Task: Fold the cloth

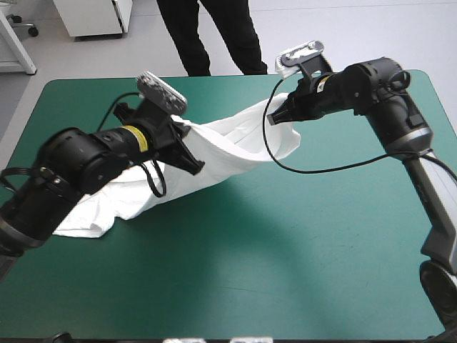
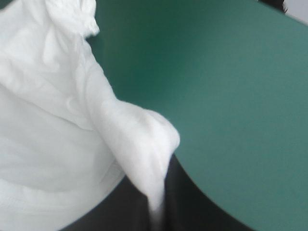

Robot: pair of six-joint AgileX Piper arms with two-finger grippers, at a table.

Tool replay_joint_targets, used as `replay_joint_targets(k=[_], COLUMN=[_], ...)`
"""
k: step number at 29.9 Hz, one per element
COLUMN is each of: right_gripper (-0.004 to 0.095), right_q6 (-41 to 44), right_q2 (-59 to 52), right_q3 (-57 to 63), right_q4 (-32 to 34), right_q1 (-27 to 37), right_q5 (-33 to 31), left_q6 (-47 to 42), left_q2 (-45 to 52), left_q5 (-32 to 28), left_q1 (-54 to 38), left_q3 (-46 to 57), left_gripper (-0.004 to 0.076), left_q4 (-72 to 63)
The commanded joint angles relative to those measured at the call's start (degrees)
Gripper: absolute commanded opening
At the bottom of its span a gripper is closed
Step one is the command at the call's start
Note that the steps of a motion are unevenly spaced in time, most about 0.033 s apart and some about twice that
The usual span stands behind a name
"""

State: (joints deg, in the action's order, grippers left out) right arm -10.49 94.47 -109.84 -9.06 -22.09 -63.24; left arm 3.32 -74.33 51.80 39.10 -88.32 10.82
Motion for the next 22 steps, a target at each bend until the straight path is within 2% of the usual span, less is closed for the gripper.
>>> replay_joint_targets(k=[1, 10, 13, 22], right_gripper=[-0.0017, -0.0017, -0.0017, -0.0017], right_q6=[2.14, 5.36, 5.83, 5.96], right_q2=[-5.00, -8.03, -8.76, -11.71], right_q3=[-6.23, -18.39, -22.73, -30.93], right_q4=[1.69, 3.10, 3.35, 4.19], right_q1=[0.38, 0.38, 2.14, 2.14], right_q5=[2.53, 5.18, 7.39, 15.37], left_q6=[4.07, 6.66, 6.90, 7.47], left_q2=[1.89, 1.89, 1.79, 1.79], left_q5=[-5.95, -12.82, -15.33, -22.58], left_q1=[-4.25, -10.74, -11.77, -11.89], left_q3=[-7.80, -18.22, -21.39, -33.16], left_gripper=[-0.0008, -0.0008, -0.0008, -0.0008], left_q4=[-4.83, -6.03, -5.22, -3.69])
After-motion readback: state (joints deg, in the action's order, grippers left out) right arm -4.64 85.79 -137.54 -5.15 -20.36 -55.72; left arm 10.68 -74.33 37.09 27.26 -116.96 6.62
